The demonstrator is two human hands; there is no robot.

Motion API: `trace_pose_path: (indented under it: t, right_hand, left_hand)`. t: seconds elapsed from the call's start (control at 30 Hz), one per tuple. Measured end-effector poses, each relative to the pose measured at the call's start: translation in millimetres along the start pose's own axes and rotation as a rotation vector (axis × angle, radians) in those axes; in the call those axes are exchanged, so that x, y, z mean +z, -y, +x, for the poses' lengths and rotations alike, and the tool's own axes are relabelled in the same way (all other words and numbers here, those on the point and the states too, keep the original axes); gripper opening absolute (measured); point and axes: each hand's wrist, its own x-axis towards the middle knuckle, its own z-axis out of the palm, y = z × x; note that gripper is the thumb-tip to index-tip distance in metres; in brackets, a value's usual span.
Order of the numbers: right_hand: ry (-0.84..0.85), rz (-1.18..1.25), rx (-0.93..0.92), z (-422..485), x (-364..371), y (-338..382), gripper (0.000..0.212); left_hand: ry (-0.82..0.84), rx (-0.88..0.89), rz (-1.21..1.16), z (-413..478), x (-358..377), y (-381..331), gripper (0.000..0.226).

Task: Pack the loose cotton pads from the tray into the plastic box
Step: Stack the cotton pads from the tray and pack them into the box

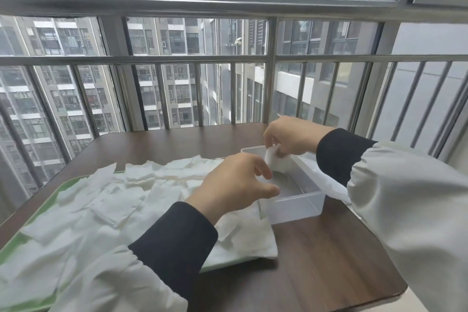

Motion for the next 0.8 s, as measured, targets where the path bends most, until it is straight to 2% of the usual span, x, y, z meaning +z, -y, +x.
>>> trace_pose_path:
  t: [0.23,0.37,0.5,0.6,0.7,0.8]
  right_hand:
    - [-0.061,0.245,0.038,-11.5,-9.2,-9.7,0.028]
    - [-0.118,0.296,0.022,-29.7,-18.7,-6.6,0.024]
    - [-0.25,0.319,-0.042,-60.0,-35.9,10.8,0.014]
    - [-0.328,0.384,-0.181,-94.5,-43.9,40.1,0.009]
    - [-0.232,0.4,-0.305,-131.3,-38.6,75.1,0.008]
    - [-0.048,0.258,-0.34,-151.3,-15.5,101.9,0.04]
  left_hand:
    - [-0.01,0.021,-0.032,0.8,-0.9,3.6,0.03]
    - [-0.055,0.059,-0.09,-0.1,-5.0,4.6,0.025]
    - [-0.173,0.086,-0.122,-2.1,-17.9,0.8,0.014]
    - [-0.228,0.101,-0.135,-10.6,-33.4,2.2,0.01]
    - [-0.254,0.119,-0.196,-26.1,-49.0,7.8,0.009]
    - [-0.264,0.122,-0.229,-43.6,-60.8,15.6,0.01]
